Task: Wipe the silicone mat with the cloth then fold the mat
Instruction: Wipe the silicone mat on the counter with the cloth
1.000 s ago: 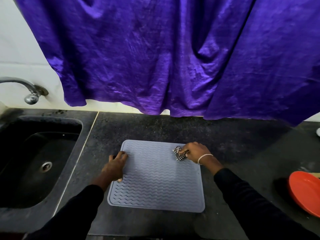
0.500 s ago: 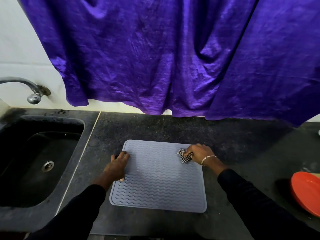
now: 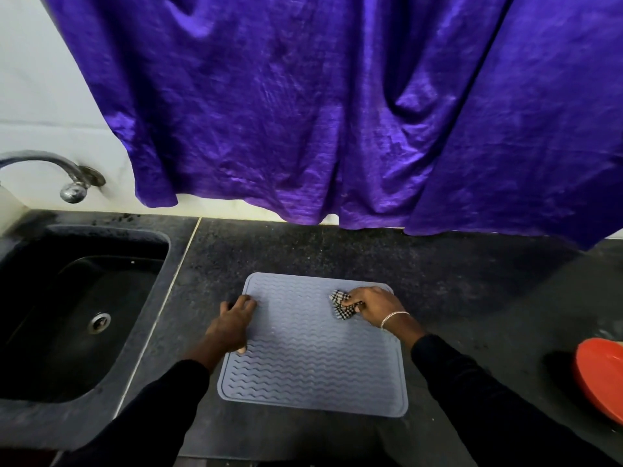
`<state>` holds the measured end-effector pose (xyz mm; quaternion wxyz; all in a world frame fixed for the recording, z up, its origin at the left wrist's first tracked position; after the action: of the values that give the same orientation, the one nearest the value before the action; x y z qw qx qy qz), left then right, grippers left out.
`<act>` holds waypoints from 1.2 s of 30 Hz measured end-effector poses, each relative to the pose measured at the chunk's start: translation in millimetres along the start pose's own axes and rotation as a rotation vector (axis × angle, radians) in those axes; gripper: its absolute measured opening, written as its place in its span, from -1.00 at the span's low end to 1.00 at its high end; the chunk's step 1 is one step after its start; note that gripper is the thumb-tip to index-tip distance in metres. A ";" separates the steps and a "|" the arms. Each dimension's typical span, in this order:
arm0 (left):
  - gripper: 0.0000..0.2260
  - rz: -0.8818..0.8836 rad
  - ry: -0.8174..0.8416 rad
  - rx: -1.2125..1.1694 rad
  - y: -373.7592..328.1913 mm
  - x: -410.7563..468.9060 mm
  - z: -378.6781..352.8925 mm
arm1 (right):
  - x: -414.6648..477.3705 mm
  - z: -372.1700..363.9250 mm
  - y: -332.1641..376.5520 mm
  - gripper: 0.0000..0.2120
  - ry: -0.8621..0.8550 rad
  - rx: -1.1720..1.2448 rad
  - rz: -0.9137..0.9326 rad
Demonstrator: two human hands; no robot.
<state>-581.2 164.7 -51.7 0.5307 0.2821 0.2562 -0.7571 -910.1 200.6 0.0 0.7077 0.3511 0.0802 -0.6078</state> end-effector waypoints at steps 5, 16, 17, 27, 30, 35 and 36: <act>-0.14 -0.003 0.006 -0.033 -0.1 1.4 -0.9 | -7.7 11.6 -19.2 -0.64 0.030 -0.103 -0.104; -0.11 -0.003 0.017 -0.056 0.0 -0.1 0.0 | 16.9 0.2 26.4 -0.57 0.046 -0.071 0.038; -0.11 -0.004 0.017 -0.054 -0.4 -0.7 0.5 | 16.0 -3.0 25.0 -0.56 0.044 -0.079 0.039; -0.13 -0.002 -0.005 -0.043 -3.4 -4.8 2.7 | 7.2 15.6 4.8 -0.65 0.045 -0.172 -0.085; -0.13 -0.001 -0.007 -0.040 -3.6 -5.2 2.9 | 18.8 17.4 25.6 -0.61 0.066 -0.116 -0.034; -0.07 0.009 0.003 -0.032 -2.4 -5.9 3.2 | 32.6 -0.2 55.5 -0.57 0.091 -0.123 0.073; -0.07 0.011 0.006 -0.032 -2.3 -6.1 3.3 | 32.0 -4.0 54.9 -0.56 0.090 -0.129 0.081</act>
<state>-582.1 167.2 -44.9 0.5384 0.2771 0.2683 -0.7493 -850.6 178.1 1.7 0.7486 0.3347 0.1364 -0.5558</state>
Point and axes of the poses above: each hand's wrist, its own x-axis towards the middle knuckle, its own z-axis out of the back of the hand, y = z × x, the point moved 6 cm from there along x, towards the middle knuckle, and after that the axes turned 15 degrees about y, right-handed, at the moved point
